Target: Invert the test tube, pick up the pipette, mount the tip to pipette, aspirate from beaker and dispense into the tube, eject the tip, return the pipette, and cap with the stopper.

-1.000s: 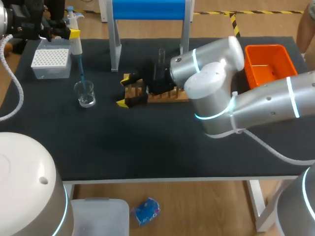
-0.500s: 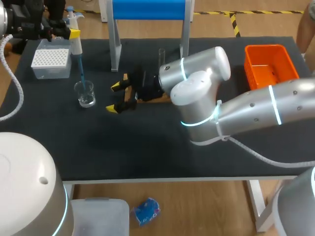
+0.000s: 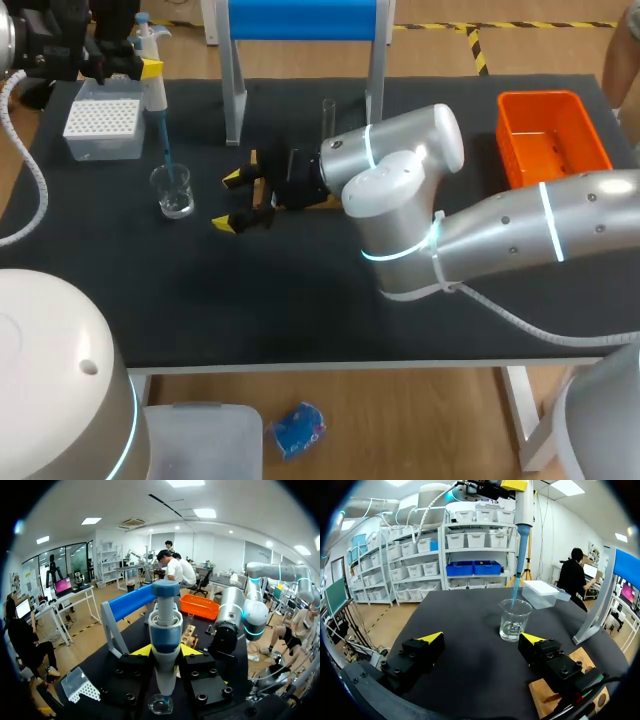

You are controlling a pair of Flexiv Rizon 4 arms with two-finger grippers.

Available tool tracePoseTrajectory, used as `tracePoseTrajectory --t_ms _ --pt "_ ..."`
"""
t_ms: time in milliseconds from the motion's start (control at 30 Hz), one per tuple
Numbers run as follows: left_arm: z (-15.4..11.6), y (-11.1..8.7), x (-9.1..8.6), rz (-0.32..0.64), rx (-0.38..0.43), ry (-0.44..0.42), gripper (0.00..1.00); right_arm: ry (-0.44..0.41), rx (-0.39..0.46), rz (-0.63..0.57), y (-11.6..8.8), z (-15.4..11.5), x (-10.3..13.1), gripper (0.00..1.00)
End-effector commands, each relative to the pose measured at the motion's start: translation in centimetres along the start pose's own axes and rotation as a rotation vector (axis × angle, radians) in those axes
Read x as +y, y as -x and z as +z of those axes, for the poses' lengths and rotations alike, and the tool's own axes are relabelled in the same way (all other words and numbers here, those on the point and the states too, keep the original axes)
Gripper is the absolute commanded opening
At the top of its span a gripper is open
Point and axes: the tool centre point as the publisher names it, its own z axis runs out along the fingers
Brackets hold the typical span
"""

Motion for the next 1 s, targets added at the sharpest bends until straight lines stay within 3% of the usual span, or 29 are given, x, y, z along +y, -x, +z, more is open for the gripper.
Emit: tracePoseTrajectory --t_ms 33,633,1000 --pt "0.0 0.0 0.1 0.002 -0.002 -0.004 0.0 0.005 -0.004 -0.001 -0.1 0.1 -0.1 1.0" --pt "0.0 0.0 0.1 0.002 -0.002 -0.004 0.0 0.005 -0.004 -0.001 -0.1 0.1 -0.1 1.0" --pt "-0.3 0.5 1.5 0.015 -0.018 -0.036 0.0 0.005 -0.004 -0.001 -0.1 0.1 -0.1 1.0"
